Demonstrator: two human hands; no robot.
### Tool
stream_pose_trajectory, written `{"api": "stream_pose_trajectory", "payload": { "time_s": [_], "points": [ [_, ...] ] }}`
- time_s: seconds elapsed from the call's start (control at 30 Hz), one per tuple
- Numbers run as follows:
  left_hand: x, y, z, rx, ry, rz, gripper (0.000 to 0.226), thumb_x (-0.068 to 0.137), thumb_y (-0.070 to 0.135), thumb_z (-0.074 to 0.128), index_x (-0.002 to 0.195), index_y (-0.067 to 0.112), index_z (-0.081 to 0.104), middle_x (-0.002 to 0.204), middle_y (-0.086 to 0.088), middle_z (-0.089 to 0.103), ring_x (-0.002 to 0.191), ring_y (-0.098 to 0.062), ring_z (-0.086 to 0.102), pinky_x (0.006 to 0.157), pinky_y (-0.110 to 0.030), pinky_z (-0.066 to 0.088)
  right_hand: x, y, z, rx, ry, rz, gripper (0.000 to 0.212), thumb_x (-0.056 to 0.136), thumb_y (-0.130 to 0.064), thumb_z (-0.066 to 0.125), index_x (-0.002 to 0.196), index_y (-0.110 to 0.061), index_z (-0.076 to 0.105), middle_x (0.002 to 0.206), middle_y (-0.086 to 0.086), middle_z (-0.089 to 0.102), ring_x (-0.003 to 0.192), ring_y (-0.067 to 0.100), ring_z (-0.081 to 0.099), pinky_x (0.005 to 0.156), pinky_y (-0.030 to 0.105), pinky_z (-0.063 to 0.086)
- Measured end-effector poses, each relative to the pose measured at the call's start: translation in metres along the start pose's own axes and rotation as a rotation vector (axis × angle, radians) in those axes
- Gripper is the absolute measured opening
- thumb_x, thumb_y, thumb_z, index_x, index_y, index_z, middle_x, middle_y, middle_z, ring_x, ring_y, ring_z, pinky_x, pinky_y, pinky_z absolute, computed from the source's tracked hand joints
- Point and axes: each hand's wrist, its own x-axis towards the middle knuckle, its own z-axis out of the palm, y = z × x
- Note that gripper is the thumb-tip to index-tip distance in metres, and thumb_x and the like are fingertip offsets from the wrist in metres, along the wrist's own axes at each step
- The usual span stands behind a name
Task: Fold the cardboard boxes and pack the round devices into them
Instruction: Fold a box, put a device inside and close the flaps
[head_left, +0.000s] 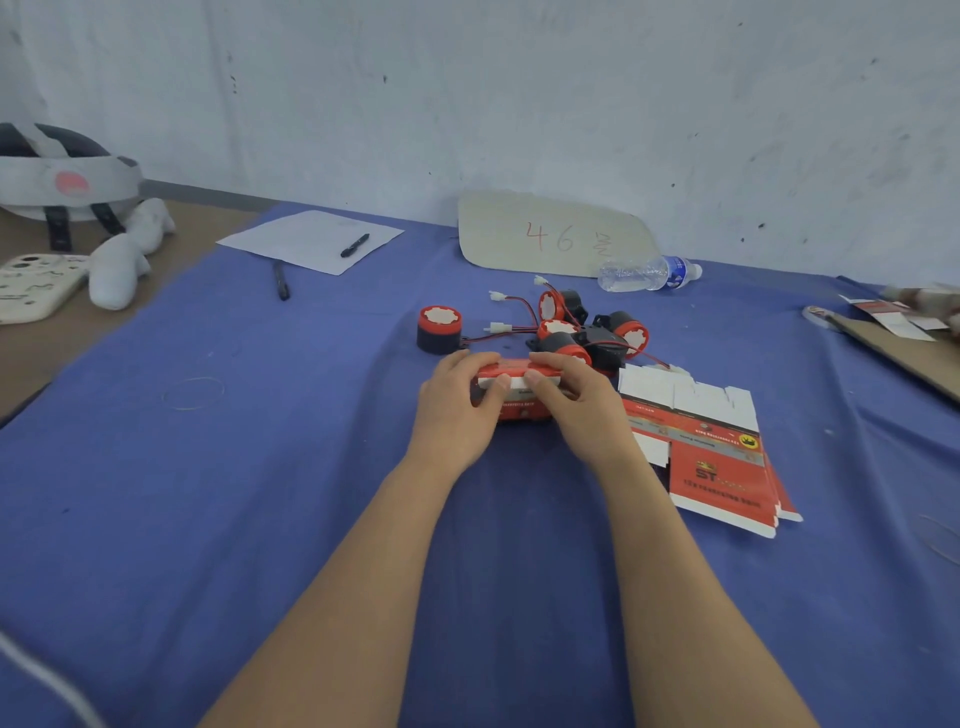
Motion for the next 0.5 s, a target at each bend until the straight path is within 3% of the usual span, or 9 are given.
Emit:
{"api": "stream_pose_trajectory", "payload": {
  "time_s": [0.17,0.23,0.3,0.37,0.5],
  "points": [
    [-0.001,0.002,-0.001,-0.025,0.085,0.019,0.033,0.098,0.026,0.052,0.129,0.019,0.055,0.132,-0.003,0.049,0.119,-0.019,0.049,0.092,-0.021,0.040,-0.003,-0.008,0.007,0.004,0.091,0.005,0.036,0.093,-0.040,0.056,0.128,-0.030,0.054,0.113,-0.008,0.058,0.099,0.007,0.056,0.067,0.007,0.042],
    [-0.001,0.002,0.000,-0.029,0.075,0.028,0.032,0.097,0.022,0.053,0.129,0.019,0.055,0.133,-0.003,0.048,0.120,-0.020,0.049,0.096,-0.024,0.040,-0.004,-0.010,0.009,-0.012,0.079,-0.003,0.033,0.094,-0.038,0.056,0.126,-0.030,0.056,0.114,-0.008,0.058,0.098,0.006,0.055,0.063,0.004,0.042],
    [-0.001,0.002,0.001,-0.023,0.053,0.021,0.030,0.096,0.017,0.053,0.126,0.019,0.056,0.138,-0.004,0.046,0.124,-0.024,0.046,0.104,-0.035,0.042,-0.003,-0.010,0.009,-0.038,0.038,0.001,0.029,0.094,-0.035,0.056,0.123,-0.029,0.059,0.115,-0.008,0.059,0.098,0.007,0.055,0.063,0.002,0.041],
    [-0.002,0.003,0.002,-0.037,0.040,-0.014,0.028,0.095,0.014,0.051,0.122,0.020,0.057,0.141,-0.006,0.043,0.128,-0.026,0.042,0.105,-0.042,0.041,-0.003,-0.009,0.008,0.004,0.006,0.022,0.028,0.094,-0.033,0.057,0.120,-0.025,0.062,0.116,-0.005,0.062,0.101,0.008,0.056,0.072,0.007,0.043],
    [-0.003,0.009,0.004,-0.150,0.061,-0.118,0.029,0.099,0.012,0.038,0.117,0.017,0.060,0.147,-0.005,0.039,0.133,-0.022,0.039,0.108,-0.041,0.039,-0.002,-0.012,0.010,0.140,0.044,0.152,0.028,0.098,-0.032,0.050,0.120,-0.020,0.064,0.111,-0.005,0.063,0.101,0.009,0.057,0.091,0.031,0.050]
  ]
}}
